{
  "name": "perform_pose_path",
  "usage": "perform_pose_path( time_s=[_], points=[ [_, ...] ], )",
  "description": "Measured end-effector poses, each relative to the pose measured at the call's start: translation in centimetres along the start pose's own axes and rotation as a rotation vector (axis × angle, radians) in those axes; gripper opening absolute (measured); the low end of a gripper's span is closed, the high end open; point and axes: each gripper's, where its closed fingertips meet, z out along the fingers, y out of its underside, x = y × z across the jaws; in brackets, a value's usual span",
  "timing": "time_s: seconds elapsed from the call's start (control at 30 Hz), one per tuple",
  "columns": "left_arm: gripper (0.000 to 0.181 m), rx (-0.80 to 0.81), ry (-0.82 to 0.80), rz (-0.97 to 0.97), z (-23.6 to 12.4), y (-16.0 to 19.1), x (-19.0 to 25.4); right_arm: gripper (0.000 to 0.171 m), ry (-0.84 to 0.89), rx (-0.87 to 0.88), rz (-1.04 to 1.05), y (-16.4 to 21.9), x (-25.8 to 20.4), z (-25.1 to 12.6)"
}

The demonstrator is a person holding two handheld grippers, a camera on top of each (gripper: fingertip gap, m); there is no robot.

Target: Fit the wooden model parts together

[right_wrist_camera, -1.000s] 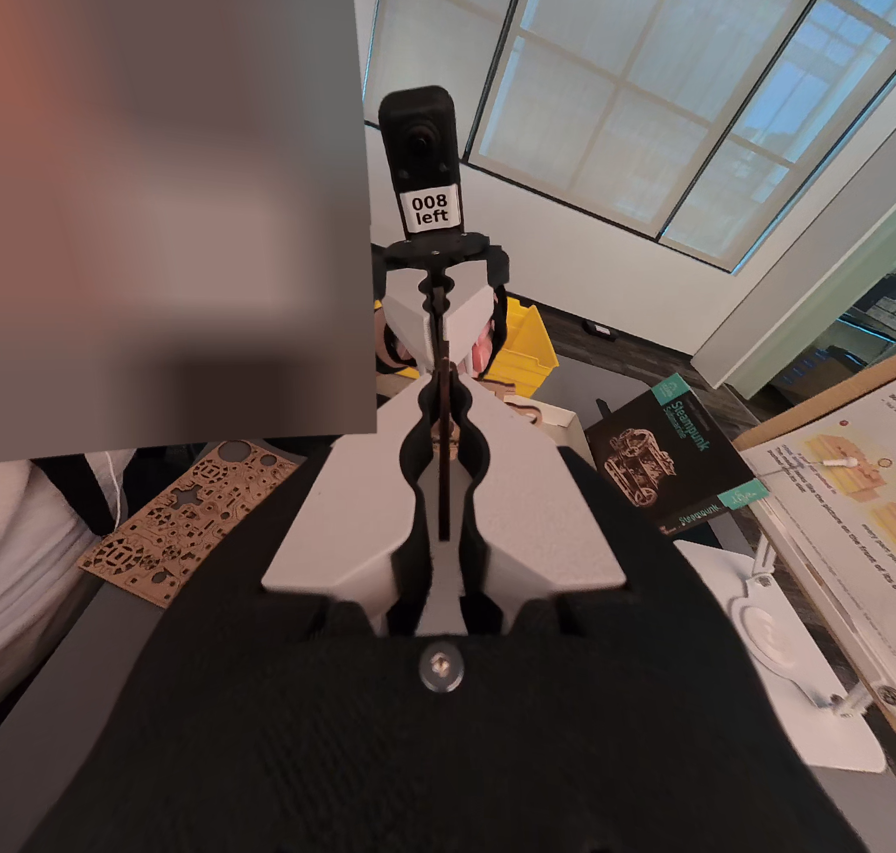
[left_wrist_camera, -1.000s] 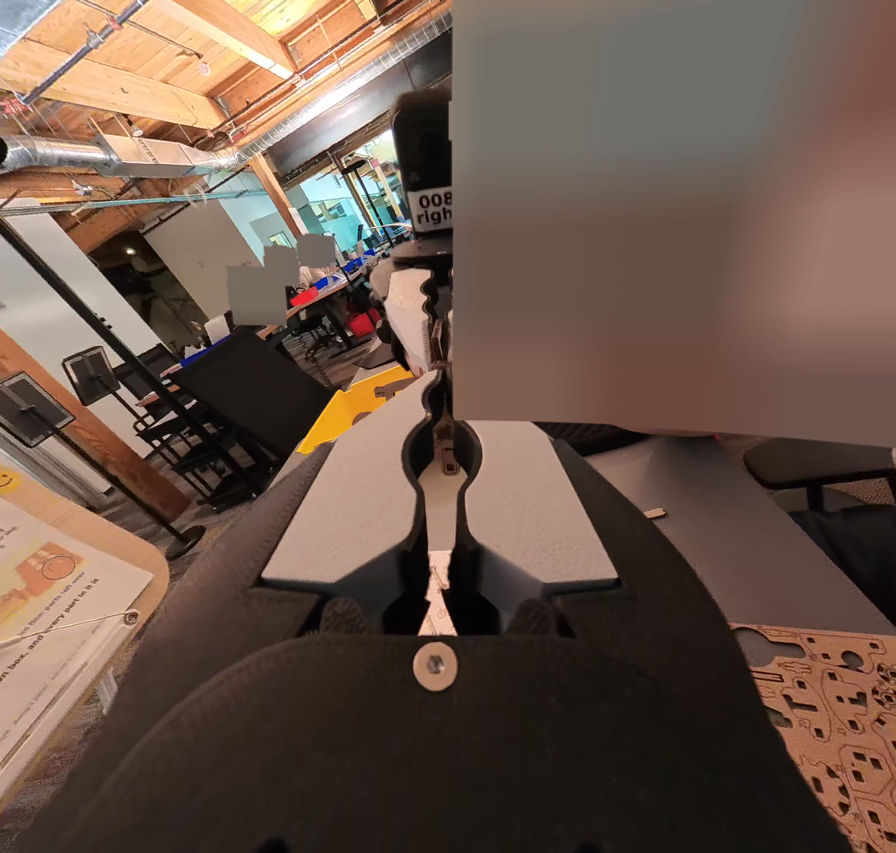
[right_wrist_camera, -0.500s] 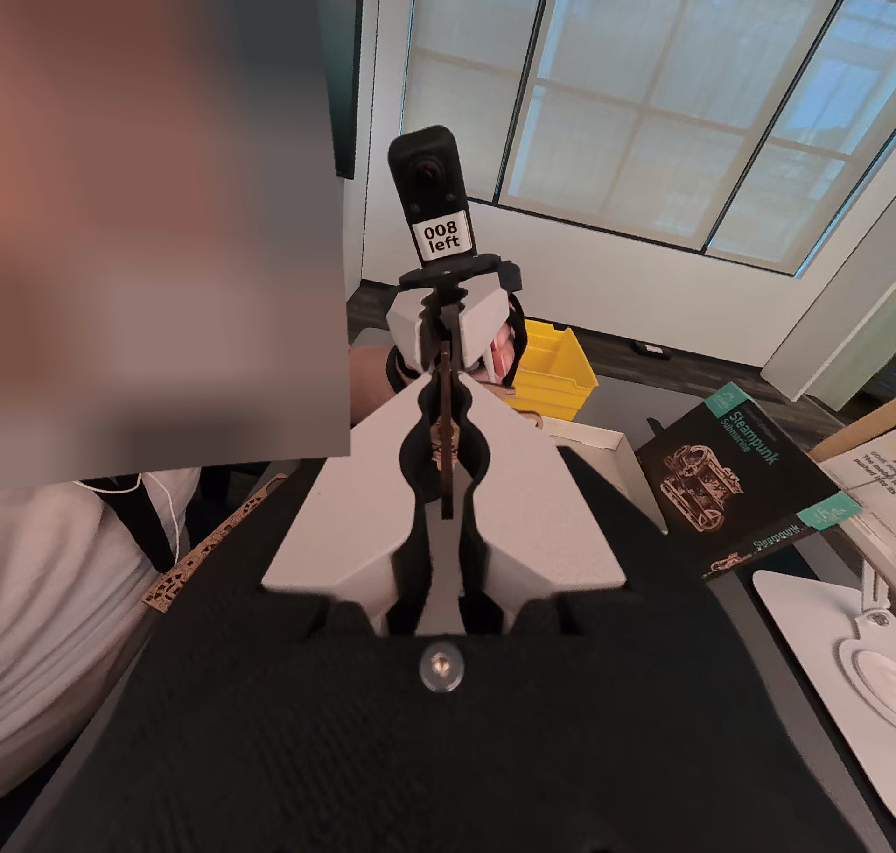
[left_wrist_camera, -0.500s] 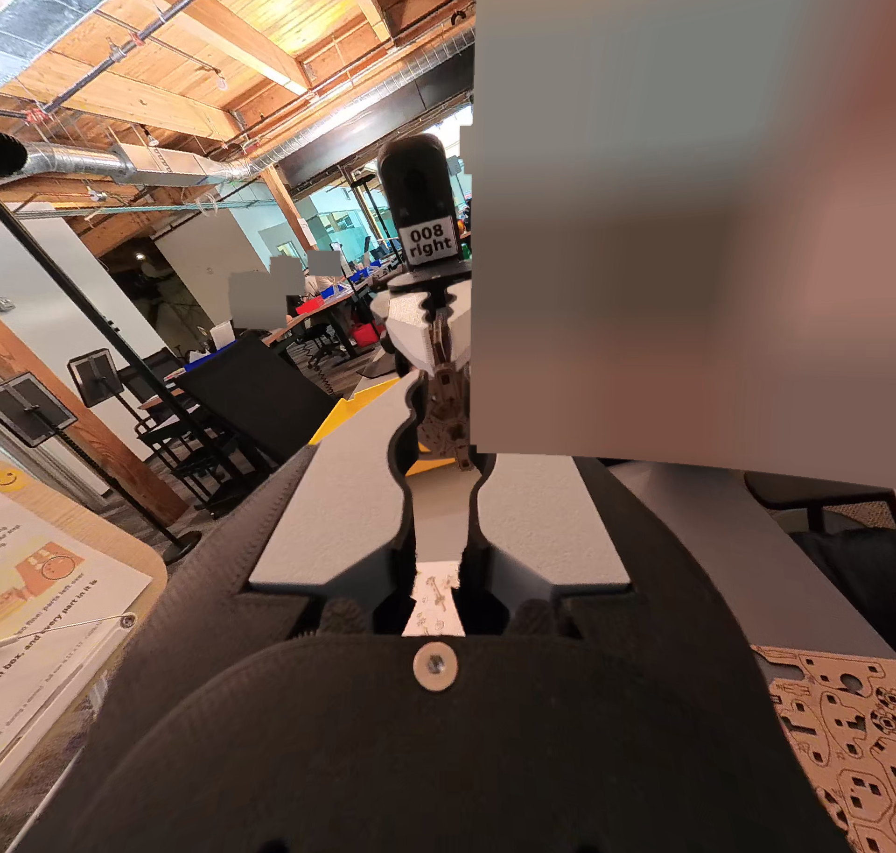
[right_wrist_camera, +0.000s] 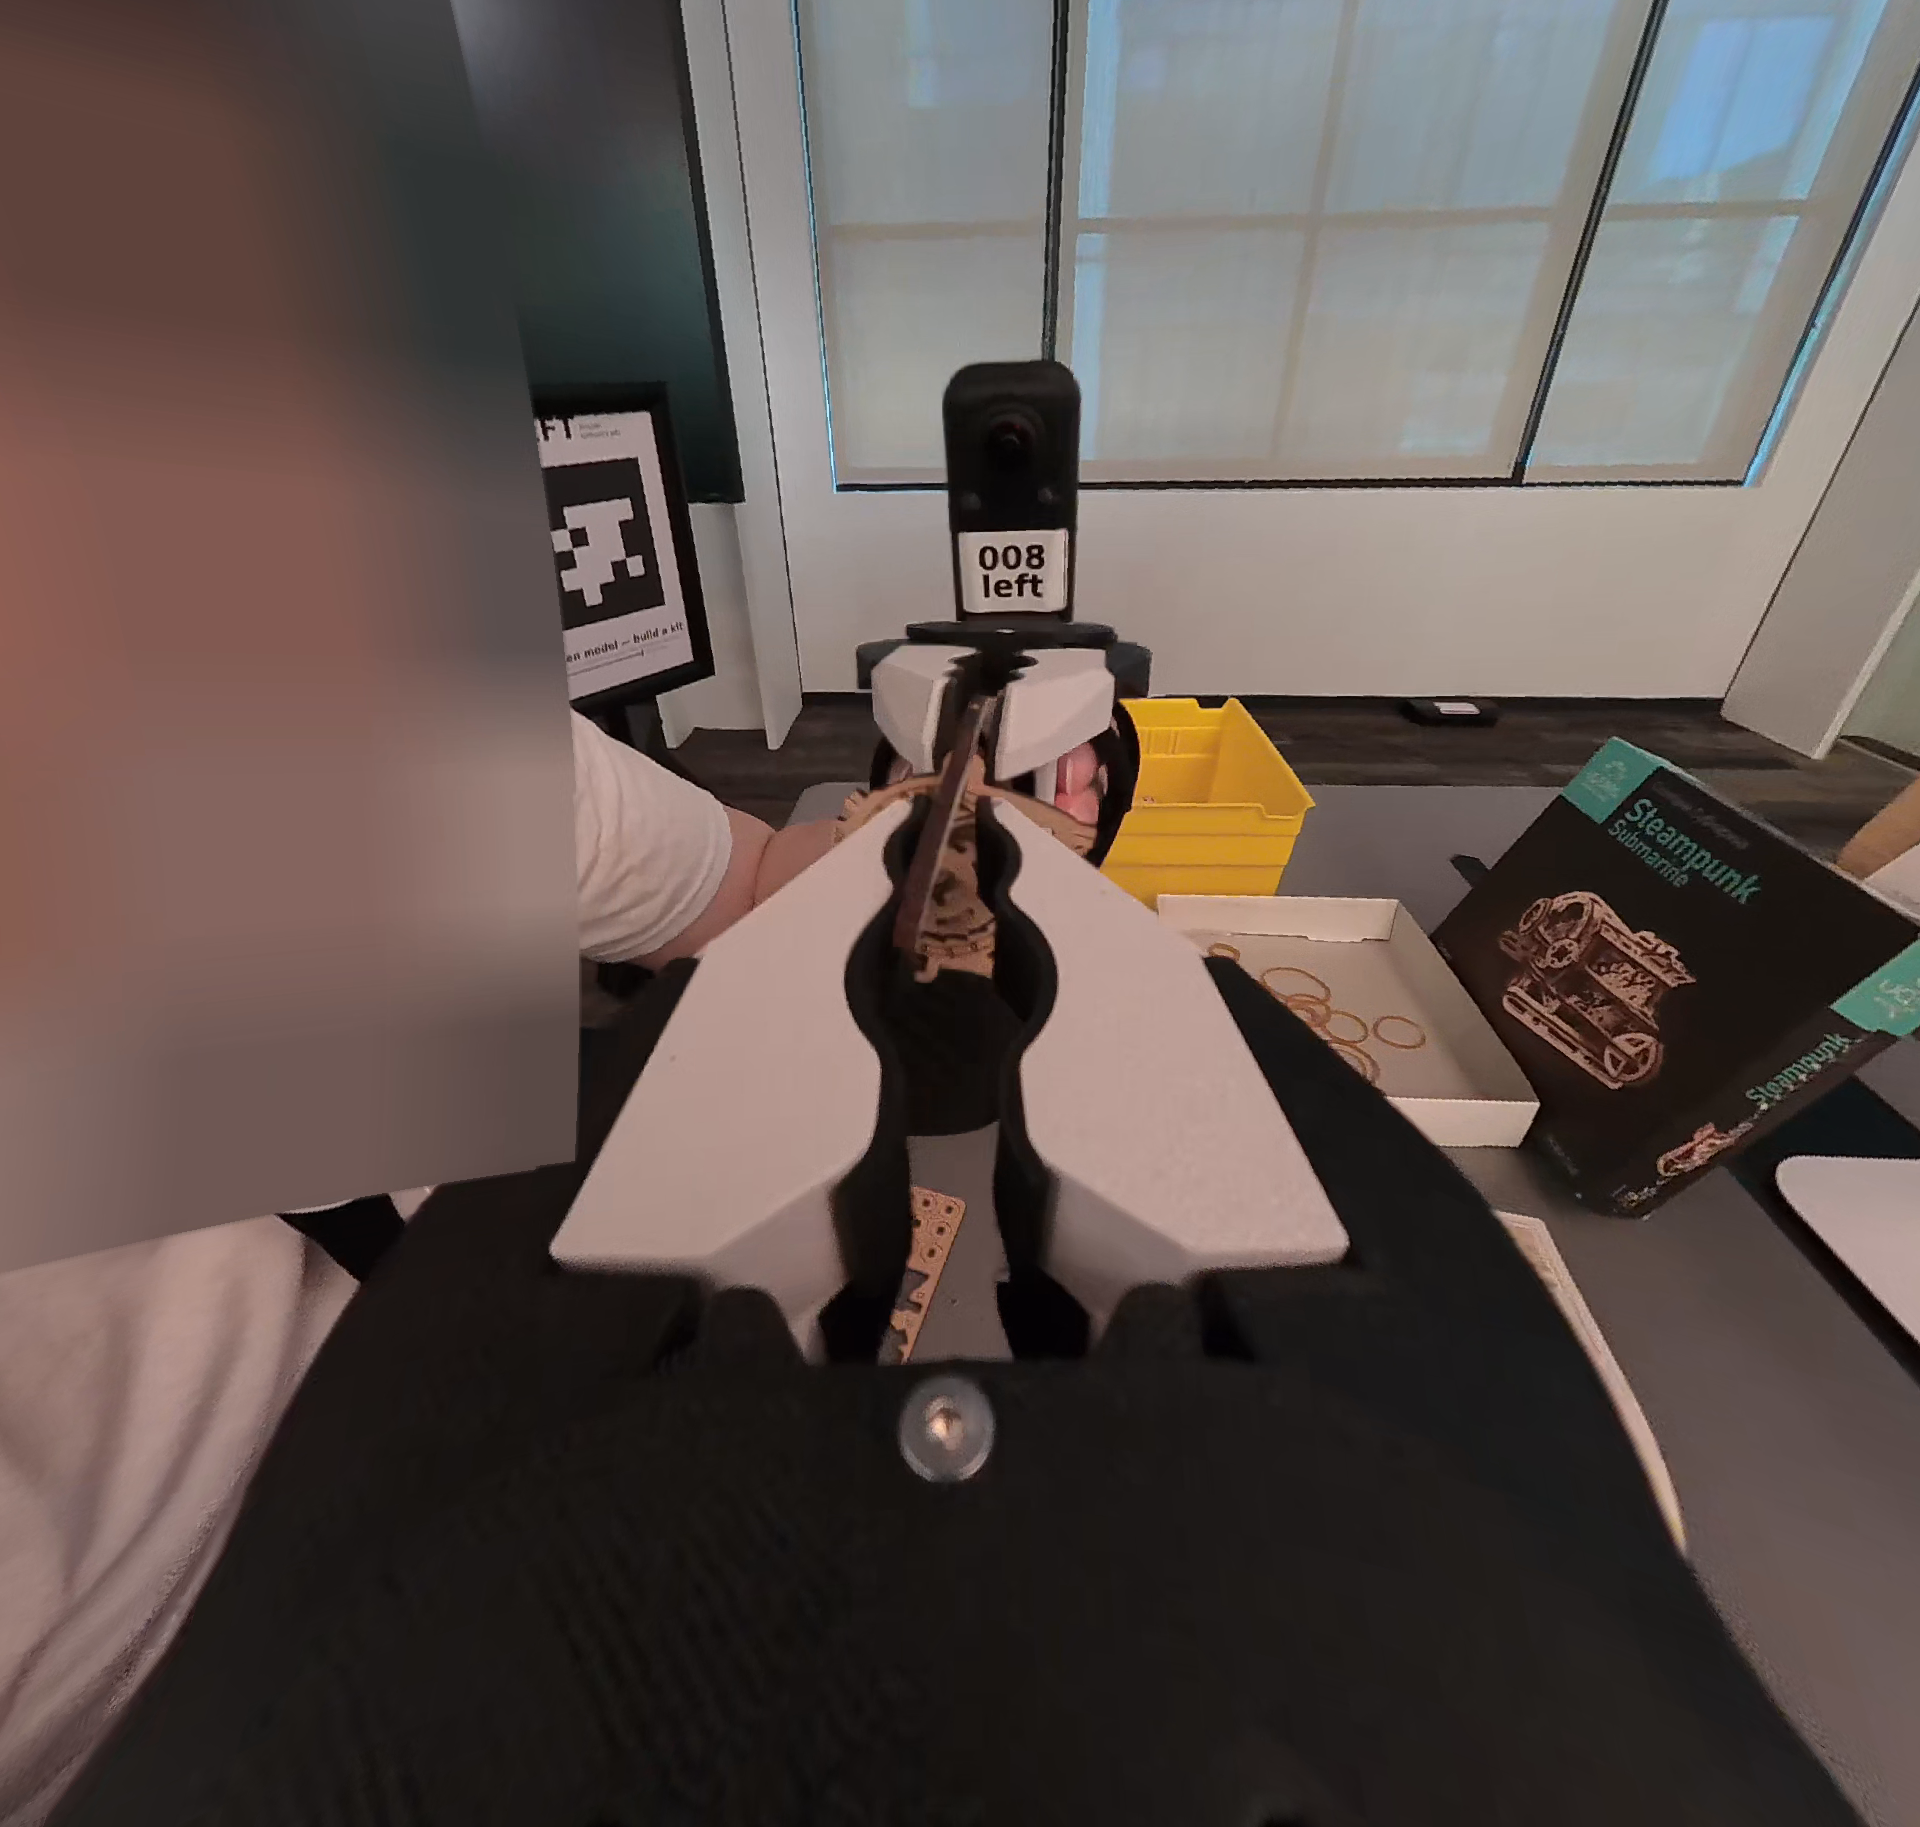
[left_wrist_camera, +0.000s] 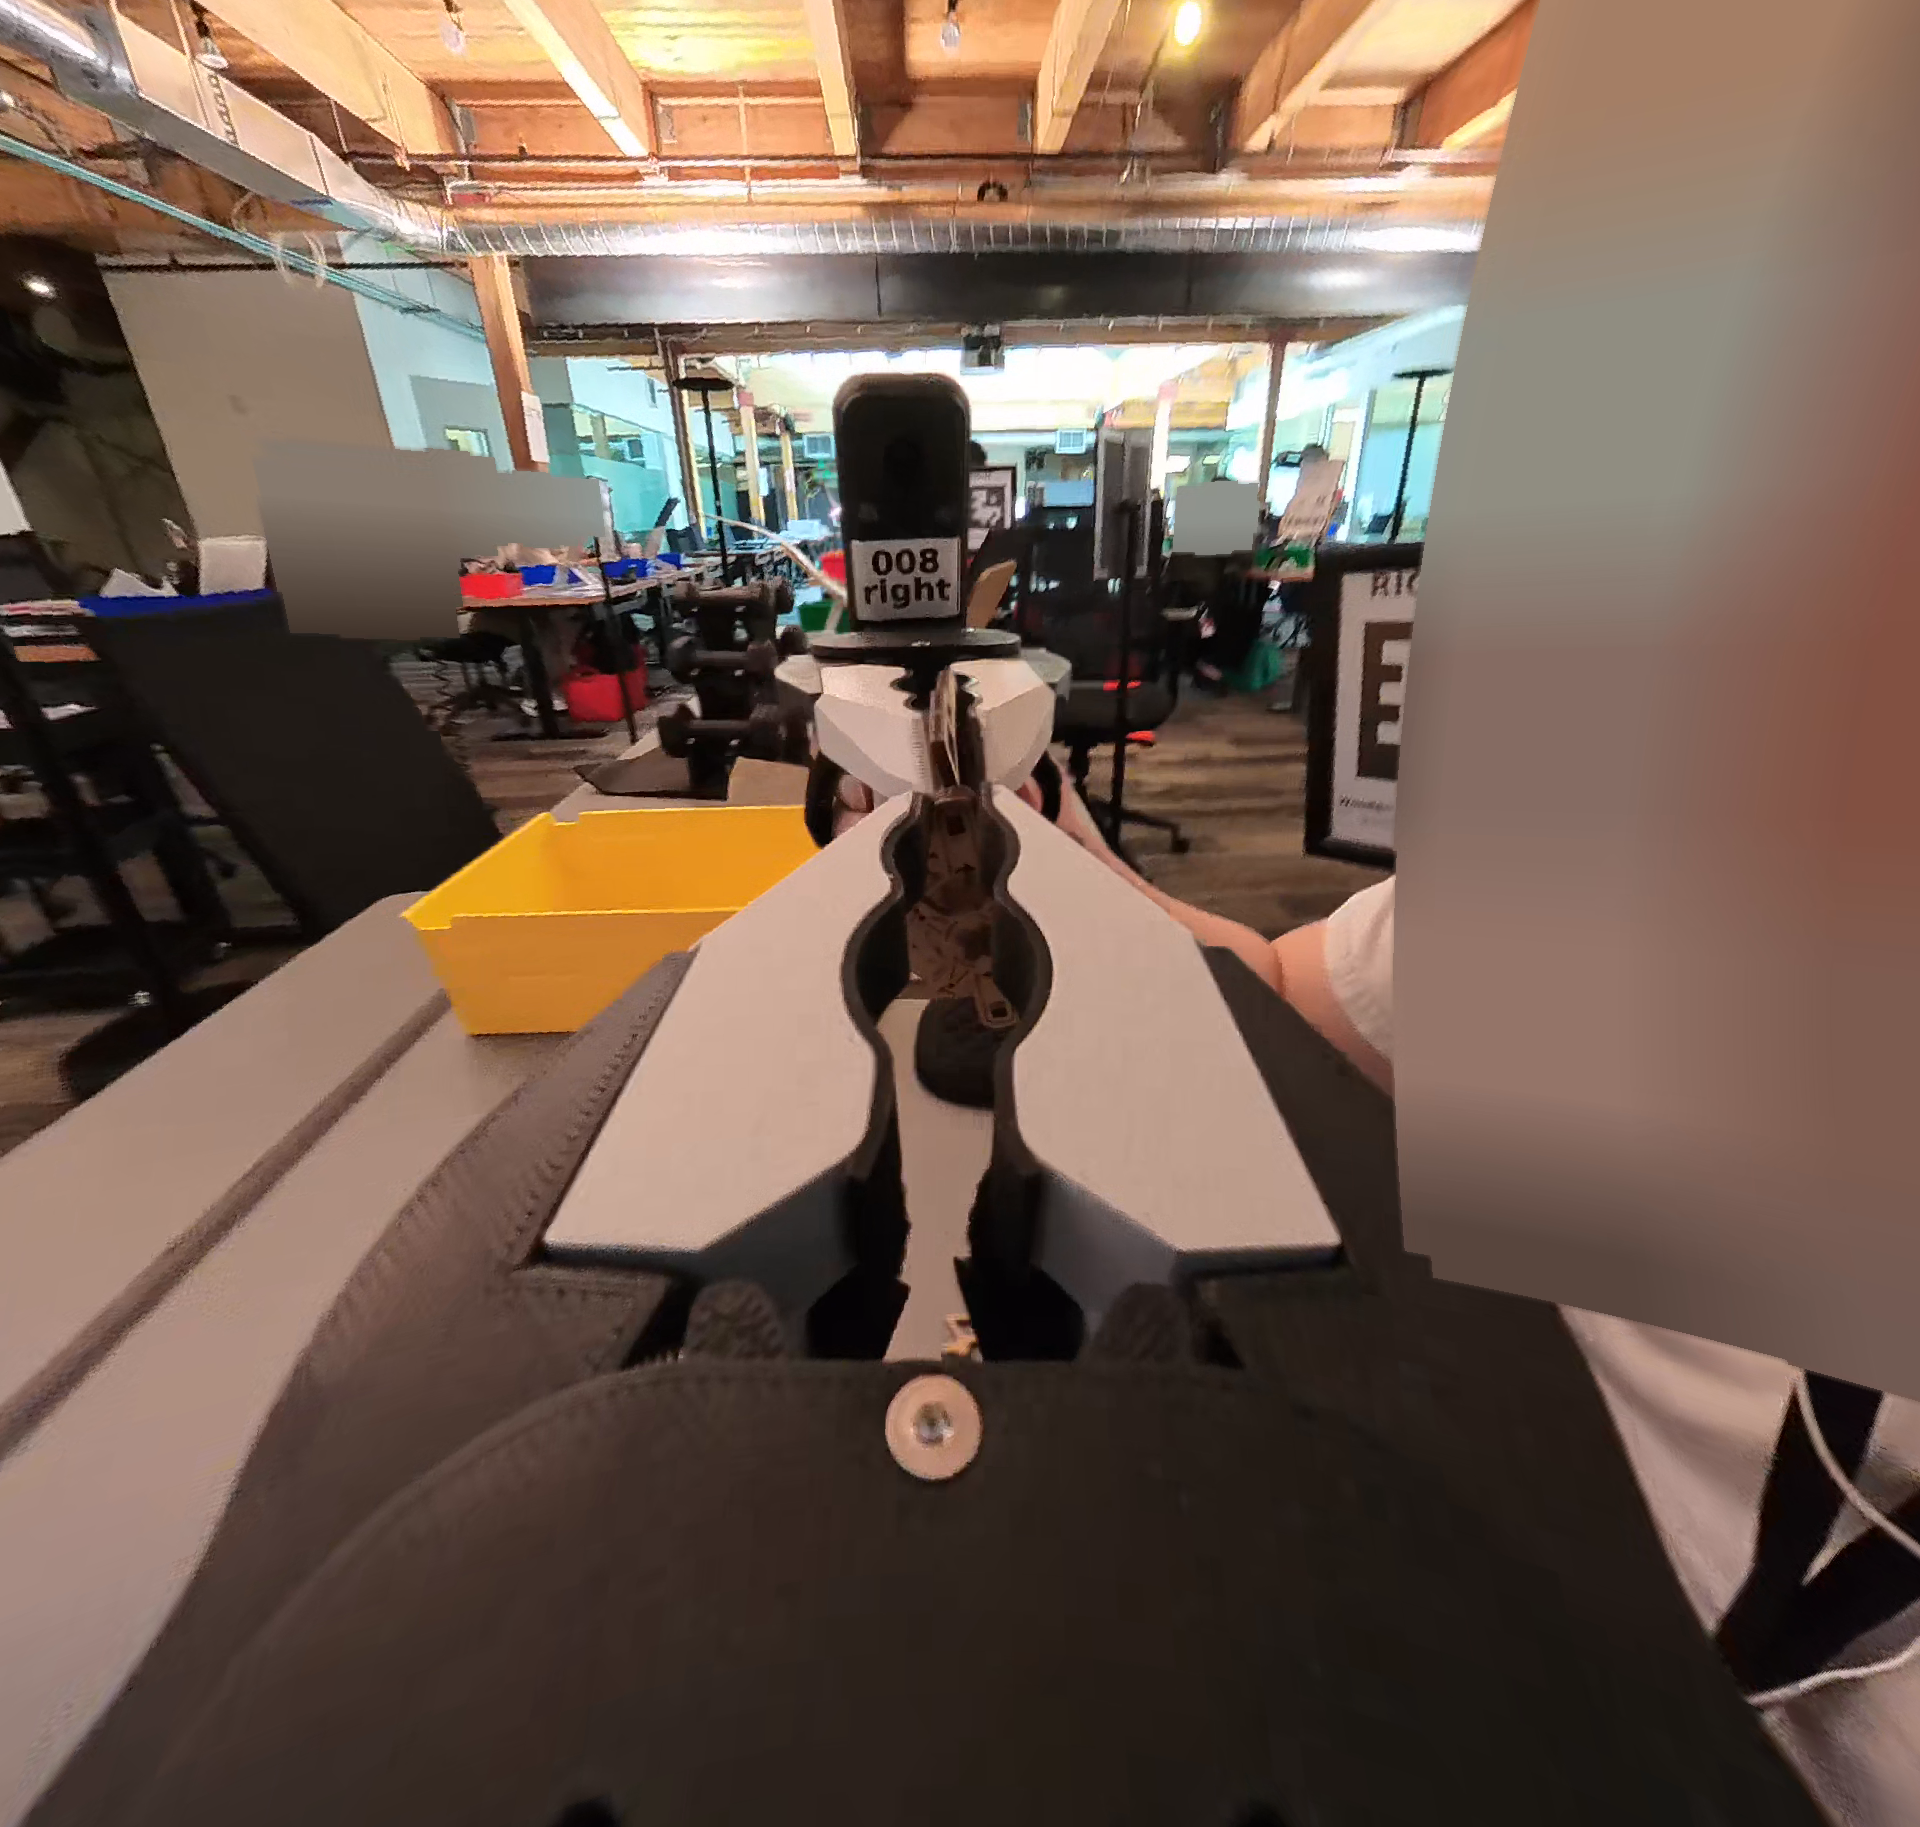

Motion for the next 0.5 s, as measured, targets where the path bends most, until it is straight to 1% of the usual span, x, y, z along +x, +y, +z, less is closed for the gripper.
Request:
perform_pose_path(
  time_s=[0.03, 0.2, 0.27, 0.33, 0.43, 0.5],
  points=[
    [0.006, 0.011, 0.005, -0.018, -0.11, -0.17, -0.08, 0.007, 0.004, 0.004, 0.015, -0.07, 0.12, -0.06],
    [0.006, -0.004, -0.017, -0.003, 0.0, 0.17, -0.41, 0.012, 0.011, 0.028, 0.098, -0.11, 0.53, 0.34],
    [0.006, -0.015, -0.02, 0.008, 0.12, 0.38, -0.37, 0.009, 0.022, 0.029, 0.118, 0.02, 0.8, 0.49],
    [0.006, -0.026, -0.028, 0.018, 0.21, 0.58, -0.42, 0.0, 0.002, 0.027, 0.121, 0.19, 0.56, 0.64],
    [0.006, -0.033, -0.05, 0.031, 0.28, 0.71, -0.68, 0.0, 0.014, 0.022, 0.12, 0.29, 0.81, 0.5],
    [0.006, -0.016, -0.032, 0.021, 0.28, 0.41, -0.43, 0.0, -0.029, 0.05, 0.165, -0.03, 0.5, 0.35]
  ],
)
